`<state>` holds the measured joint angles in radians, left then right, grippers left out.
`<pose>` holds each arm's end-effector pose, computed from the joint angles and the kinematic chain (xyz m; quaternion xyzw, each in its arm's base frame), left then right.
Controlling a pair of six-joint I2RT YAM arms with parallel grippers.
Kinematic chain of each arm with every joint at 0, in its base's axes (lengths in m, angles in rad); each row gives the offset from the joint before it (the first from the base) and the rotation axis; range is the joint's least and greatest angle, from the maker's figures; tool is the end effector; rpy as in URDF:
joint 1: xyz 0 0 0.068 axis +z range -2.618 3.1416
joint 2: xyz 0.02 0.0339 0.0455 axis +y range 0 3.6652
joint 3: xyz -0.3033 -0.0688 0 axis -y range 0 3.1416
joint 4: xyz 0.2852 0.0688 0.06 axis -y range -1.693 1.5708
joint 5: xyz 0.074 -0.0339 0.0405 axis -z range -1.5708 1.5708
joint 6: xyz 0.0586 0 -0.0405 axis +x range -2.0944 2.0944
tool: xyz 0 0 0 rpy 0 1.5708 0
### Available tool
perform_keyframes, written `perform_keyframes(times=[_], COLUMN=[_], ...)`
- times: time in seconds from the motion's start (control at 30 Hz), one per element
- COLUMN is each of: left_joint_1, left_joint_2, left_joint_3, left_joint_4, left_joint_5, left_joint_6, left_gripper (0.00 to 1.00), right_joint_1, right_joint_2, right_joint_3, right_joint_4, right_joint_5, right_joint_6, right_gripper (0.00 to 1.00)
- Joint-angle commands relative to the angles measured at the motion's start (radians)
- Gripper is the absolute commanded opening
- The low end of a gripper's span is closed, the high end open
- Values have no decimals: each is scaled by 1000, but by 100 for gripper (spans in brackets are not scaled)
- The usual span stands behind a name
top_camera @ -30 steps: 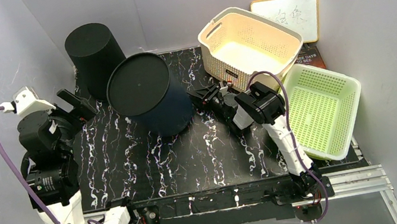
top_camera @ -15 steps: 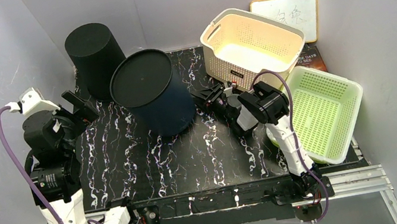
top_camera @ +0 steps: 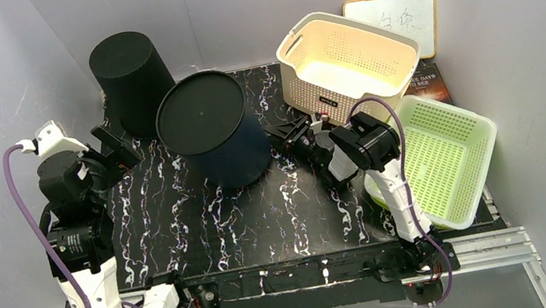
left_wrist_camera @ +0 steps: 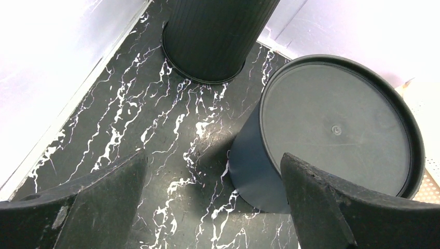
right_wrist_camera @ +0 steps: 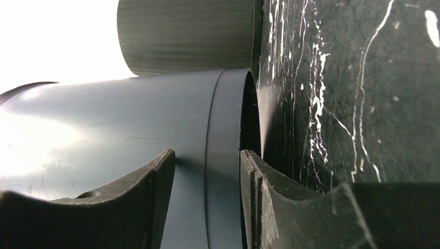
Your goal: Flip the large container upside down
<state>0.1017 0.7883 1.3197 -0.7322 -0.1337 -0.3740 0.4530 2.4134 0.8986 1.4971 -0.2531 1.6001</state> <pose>0.1495 0.0231 0.4985 -0.2231 0.7410 -0.0344 0.6324 0.4008 0.2114 0.0316 0.3097 0.6424 0.6414 0.2829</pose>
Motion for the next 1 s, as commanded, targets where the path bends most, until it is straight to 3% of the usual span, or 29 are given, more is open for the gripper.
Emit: perform_keyframes(times=[0.0, 0.63, 0.97], left_joint_1=[-3, -3, -3], left_joint_2=[-9, 11, 17], left_joint_3=[-21, -28, -43], left_joint_4=[28, 40, 53], left_joint_5=[20, 61, 81], left_joint_6=[3, 17, 15], left_gripper=[98, 98, 98], right_joint_1=[-148, -118, -47], right_joint_2=[152, 48, -51], right_joint_3=[-197, -322, -348], right_joint_4=[317, 226, 61], right_joint_5=[216, 290, 366], right_joint_6=[95, 32, -22], right_gripper=[50, 54, 55])
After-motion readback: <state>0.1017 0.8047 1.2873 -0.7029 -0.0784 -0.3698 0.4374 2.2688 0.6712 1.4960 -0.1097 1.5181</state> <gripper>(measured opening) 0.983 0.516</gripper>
